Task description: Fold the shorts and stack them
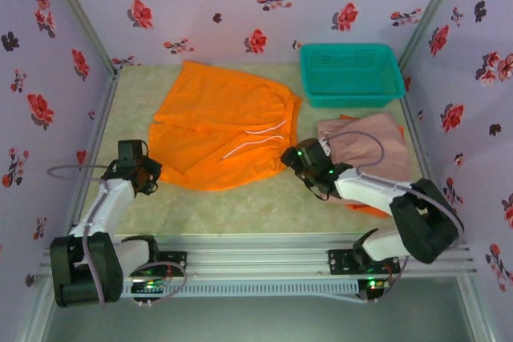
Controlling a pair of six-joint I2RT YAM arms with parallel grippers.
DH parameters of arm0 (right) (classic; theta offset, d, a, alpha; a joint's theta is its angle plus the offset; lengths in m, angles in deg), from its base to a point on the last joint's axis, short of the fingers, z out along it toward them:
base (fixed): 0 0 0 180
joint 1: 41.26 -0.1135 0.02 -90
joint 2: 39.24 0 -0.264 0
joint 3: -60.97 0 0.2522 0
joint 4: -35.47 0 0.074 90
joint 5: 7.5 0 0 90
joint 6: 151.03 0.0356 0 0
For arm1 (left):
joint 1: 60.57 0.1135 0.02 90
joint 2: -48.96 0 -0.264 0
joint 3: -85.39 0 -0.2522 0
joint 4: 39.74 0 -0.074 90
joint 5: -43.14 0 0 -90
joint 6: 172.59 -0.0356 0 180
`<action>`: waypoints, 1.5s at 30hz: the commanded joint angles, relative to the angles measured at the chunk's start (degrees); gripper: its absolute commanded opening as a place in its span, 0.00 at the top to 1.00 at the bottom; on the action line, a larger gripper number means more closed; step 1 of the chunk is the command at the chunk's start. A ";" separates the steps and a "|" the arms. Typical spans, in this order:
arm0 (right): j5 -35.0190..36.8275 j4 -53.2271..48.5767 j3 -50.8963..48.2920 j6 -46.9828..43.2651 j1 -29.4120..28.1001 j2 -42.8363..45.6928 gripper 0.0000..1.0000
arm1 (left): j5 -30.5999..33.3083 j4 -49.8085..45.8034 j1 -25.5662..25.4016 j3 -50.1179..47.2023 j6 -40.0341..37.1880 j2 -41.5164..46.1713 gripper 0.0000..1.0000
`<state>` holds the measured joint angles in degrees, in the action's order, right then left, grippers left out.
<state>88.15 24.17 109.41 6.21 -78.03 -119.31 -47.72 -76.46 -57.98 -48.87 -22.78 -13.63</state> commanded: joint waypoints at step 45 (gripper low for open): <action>-4.17 -16.96 25.82 -8.51 3.69 -0.06 1.00 | -2.27 -20.01 2.44 32.46 -15.25 5.02 1.00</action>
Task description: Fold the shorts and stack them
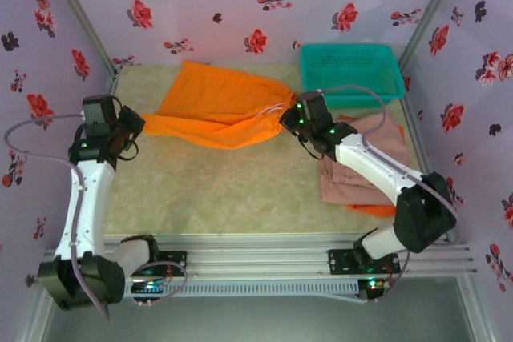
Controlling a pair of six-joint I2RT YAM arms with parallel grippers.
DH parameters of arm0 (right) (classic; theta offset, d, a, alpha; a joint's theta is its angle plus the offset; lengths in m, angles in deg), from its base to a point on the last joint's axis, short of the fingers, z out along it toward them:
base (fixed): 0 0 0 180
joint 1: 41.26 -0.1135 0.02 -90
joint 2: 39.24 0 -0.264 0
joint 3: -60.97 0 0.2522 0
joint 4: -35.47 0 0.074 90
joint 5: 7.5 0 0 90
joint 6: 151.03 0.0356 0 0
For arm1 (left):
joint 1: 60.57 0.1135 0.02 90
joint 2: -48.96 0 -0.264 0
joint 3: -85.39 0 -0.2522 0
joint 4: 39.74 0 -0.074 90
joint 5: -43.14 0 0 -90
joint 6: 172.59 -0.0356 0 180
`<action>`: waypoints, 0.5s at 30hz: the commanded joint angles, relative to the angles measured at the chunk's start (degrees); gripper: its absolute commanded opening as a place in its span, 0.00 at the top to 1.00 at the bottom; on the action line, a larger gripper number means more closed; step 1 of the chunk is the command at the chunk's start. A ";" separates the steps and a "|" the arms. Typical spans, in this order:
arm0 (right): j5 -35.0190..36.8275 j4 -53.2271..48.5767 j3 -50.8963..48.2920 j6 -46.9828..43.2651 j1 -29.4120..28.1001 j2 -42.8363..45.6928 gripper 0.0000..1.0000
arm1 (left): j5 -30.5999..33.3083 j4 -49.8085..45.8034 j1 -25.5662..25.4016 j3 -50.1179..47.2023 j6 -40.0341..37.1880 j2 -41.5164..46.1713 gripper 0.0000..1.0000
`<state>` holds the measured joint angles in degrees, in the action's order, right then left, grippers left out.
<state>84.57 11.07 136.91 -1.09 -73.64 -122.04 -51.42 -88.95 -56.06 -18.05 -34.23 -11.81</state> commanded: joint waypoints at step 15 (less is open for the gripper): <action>7.04 -7.47 -20.97 10.73 -18.00 12.81 1.00 | 10.52 -23.03 0.50 -14.29 -5.33 23.98 1.00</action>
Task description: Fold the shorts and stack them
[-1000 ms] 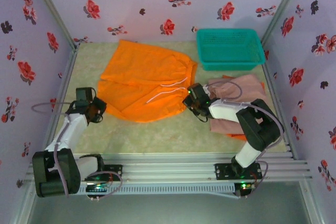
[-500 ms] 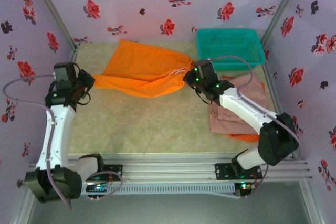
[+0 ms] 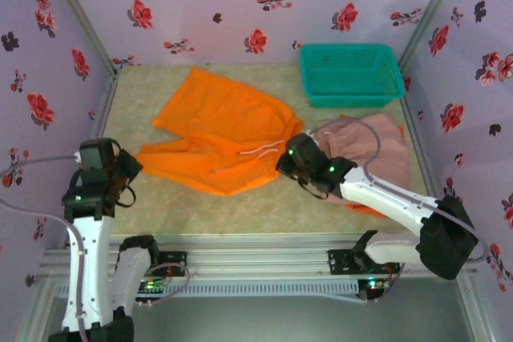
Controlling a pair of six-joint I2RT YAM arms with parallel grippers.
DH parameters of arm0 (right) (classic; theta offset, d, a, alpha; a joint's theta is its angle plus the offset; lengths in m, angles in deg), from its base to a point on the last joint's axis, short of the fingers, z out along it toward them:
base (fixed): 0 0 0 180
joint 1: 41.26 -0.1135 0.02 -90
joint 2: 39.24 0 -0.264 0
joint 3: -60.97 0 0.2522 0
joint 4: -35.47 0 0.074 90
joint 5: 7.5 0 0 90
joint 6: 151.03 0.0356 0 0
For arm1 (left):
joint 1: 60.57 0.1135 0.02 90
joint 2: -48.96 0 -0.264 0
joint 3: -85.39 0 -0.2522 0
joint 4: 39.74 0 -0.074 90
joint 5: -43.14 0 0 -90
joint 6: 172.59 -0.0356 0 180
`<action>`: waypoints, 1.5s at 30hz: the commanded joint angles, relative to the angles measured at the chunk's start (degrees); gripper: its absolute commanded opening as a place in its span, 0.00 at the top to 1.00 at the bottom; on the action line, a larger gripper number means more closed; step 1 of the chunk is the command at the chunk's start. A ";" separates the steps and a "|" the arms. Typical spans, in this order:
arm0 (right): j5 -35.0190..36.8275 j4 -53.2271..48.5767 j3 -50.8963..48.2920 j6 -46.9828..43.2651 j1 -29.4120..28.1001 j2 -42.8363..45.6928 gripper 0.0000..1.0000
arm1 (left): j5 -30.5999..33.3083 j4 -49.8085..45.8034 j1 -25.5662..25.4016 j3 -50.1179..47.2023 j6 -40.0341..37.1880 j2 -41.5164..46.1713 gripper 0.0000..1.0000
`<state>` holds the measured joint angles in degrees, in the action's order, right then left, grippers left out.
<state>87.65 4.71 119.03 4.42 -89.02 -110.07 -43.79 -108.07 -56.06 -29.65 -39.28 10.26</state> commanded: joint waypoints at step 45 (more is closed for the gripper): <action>5.34 -13.06 18.08 19.09 12.88 -13.34 1.00 | 6.25 10.97 -10.30 64.32 -1.83 -75.06 1.00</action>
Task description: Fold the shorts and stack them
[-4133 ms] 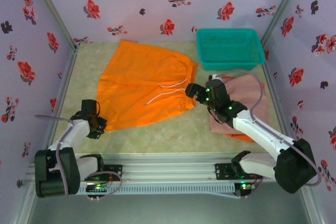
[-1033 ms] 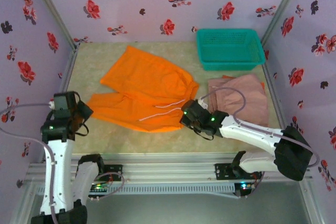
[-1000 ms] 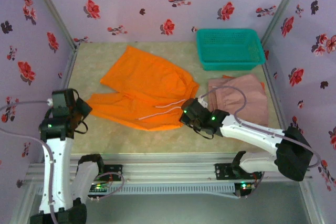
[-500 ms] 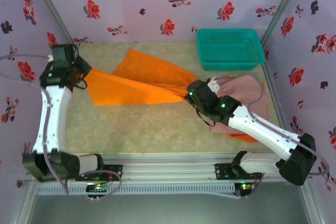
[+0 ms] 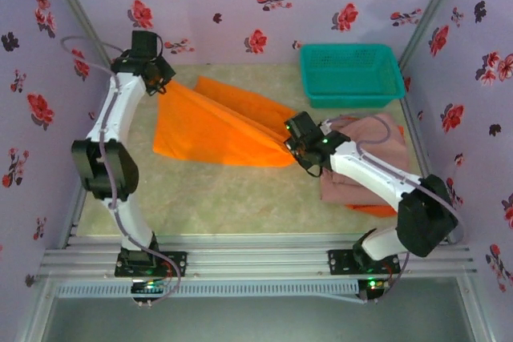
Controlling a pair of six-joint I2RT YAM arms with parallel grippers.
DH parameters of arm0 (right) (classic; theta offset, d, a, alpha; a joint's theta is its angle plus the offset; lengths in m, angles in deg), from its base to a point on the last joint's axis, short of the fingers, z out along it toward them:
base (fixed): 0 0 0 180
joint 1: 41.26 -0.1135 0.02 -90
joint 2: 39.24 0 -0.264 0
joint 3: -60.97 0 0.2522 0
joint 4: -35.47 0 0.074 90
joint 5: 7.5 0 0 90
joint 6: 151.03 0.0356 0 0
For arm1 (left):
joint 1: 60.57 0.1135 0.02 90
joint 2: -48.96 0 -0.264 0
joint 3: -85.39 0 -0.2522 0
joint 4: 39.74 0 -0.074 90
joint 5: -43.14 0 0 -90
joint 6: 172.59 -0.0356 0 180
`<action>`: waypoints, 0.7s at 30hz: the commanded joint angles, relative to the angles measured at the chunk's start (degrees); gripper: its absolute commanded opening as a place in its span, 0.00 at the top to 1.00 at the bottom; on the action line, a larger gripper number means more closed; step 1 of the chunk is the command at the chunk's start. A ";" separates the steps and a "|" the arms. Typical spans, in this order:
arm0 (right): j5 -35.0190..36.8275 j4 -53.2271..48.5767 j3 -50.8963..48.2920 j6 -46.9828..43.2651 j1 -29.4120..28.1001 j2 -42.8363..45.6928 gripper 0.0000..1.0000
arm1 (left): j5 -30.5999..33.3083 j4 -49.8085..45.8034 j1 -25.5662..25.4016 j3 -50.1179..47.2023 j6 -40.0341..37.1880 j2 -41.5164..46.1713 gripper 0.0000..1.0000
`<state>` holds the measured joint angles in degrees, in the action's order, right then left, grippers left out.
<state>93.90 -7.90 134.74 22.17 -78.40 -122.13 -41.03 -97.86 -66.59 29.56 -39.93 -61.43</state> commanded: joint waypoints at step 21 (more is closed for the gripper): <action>-5.02 8.50 6.49 12.24 14.13 -12.23 0.12 | -8.04 6.32 -1.54 38.71 -1.08 -34.01 0.42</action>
<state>87.35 -3.11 142.13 29.55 -65.66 -135.38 -45.14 -95.33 -68.45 64.00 -40.92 -93.14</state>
